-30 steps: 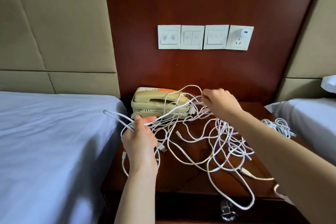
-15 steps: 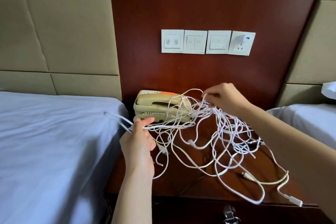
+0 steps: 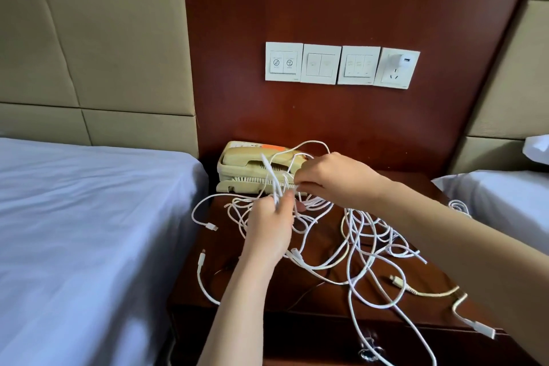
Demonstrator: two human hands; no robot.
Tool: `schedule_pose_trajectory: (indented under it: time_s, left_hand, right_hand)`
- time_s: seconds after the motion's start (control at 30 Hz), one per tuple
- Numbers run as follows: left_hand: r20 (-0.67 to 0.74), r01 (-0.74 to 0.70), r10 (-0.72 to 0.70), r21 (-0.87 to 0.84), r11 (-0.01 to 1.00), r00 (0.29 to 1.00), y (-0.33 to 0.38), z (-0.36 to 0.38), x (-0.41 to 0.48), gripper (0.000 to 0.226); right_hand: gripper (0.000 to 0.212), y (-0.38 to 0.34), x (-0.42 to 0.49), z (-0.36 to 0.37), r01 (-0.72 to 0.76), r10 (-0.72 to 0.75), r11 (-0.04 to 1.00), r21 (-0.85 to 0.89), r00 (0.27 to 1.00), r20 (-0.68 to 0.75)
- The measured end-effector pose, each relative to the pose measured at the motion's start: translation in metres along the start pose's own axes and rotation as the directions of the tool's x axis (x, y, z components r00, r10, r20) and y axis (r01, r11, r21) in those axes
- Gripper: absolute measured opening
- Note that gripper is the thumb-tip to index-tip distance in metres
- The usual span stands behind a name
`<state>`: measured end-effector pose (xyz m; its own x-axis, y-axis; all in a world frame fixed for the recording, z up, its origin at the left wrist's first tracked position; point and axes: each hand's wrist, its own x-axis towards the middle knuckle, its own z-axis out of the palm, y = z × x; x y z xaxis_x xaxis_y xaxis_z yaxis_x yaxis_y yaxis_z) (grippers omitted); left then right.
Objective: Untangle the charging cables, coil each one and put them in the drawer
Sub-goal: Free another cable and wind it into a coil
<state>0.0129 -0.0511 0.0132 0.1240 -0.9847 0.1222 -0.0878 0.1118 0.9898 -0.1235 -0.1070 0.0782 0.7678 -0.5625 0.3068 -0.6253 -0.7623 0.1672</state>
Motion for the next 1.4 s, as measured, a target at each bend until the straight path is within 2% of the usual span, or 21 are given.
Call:
schedule_pose_trajectory:
  time_s: [0.1,0.23,0.37,0.43,0.5,0.57,0.7,0.8,0.87,0.9,1.07,1.2,1.3,1.4]
  left_hand:
    - [0.134,0.092,-0.072,-0.153,0.984,0.988,0.007,0.006,-0.003,0.036]
    - [0.072,0.084,-0.064,-0.312,0.946,0.995,0.008,0.001,-0.002,0.032]
    - [0.045,0.085,-0.073,-0.435,0.896,0.996,0.01,-0.004,0.0,0.034]
    - [0.021,0.052,-0.049,-0.551,0.833,0.999,0.013,-0.01,0.0,0.036]
    - [-0.023,0.015,-0.036,-0.604,0.797,0.999,0.016,-0.019,0.001,0.036]
    - [-0.057,0.006,-0.052,-0.613,0.79,0.997,0.016,-0.026,0.003,0.036]
    - [-0.162,-0.023,-0.115,-0.666,0.745,0.98,0.014,-0.038,0.008,0.036]
    - [-0.235,-0.037,-0.176,-0.694,0.719,0.956,0.011,-0.049,0.011,0.034]
    - [-0.27,-0.047,-0.201,-0.696,0.716,0.942,0.007,-0.051,0.013,0.035]
    - [-0.284,-0.051,-0.205,-0.69,0.722,0.937,0.005,-0.05,0.013,0.035]
    - [-0.241,-0.021,-0.165,-0.619,0.785,0.956,-0.005,-0.035,0.013,0.032]
    - [-0.15,0.026,-0.128,-0.543,0.839,0.98,-0.008,-0.014,0.01,0.028]
    - [-0.128,0.029,-0.108,-0.505,0.862,0.986,-0.006,-0.006,0.01,0.034]
    - [-0.125,0.052,-0.112,-0.408,0.911,0.986,-0.004,-0.002,0.01,0.039]
  right_hand:
    - [0.011,0.015,-0.006,0.01,-0.085,0.087,0.994,0.074,0.996,-0.021]
    - [0.009,0.047,-0.016,0.015,-0.273,0.278,0.956,0.106,0.96,-0.038]
    - [0.01,0.064,-0.017,0.023,-0.365,0.368,0.929,0.059,0.928,-0.053]
    - [0.013,0.074,-0.018,0.028,-0.473,0.476,0.879,0.051,0.874,-0.099]
    - [0.02,0.083,-0.021,0.03,-0.551,0.567,0.822,0.144,0.816,-0.116]
    - [0.031,0.087,-0.021,0.03,-0.577,0.609,0.775,0.257,0.79,-0.063]
    - [0.03,0.093,-0.021,0.024,-0.627,0.711,0.652,0.427,0.701,-0.057]
    - [0.029,0.101,-0.024,0.015,-0.582,0.745,0.585,0.565,0.661,-0.089]
    - [0.029,0.101,-0.022,0.007,-0.508,0.732,0.549,0.664,0.676,-0.088]
    - [0.028,0.098,-0.02,0.003,-0.484,0.71,0.564,0.669,0.698,-0.093]
    - [0.022,0.058,-0.008,-0.01,-0.384,0.464,0.762,0.522,0.885,-0.026]
    - [0.024,0.025,0.003,-0.002,-0.218,0.251,0.86,0.462,0.968,-0.009]
    - [0.029,0.004,0.004,0.003,-0.074,0.08,0.92,0.385,0.997,0.0]
    - [0.026,-0.012,0.0,0.004,-0.058,0.04,0.945,0.322,0.997,0.062]
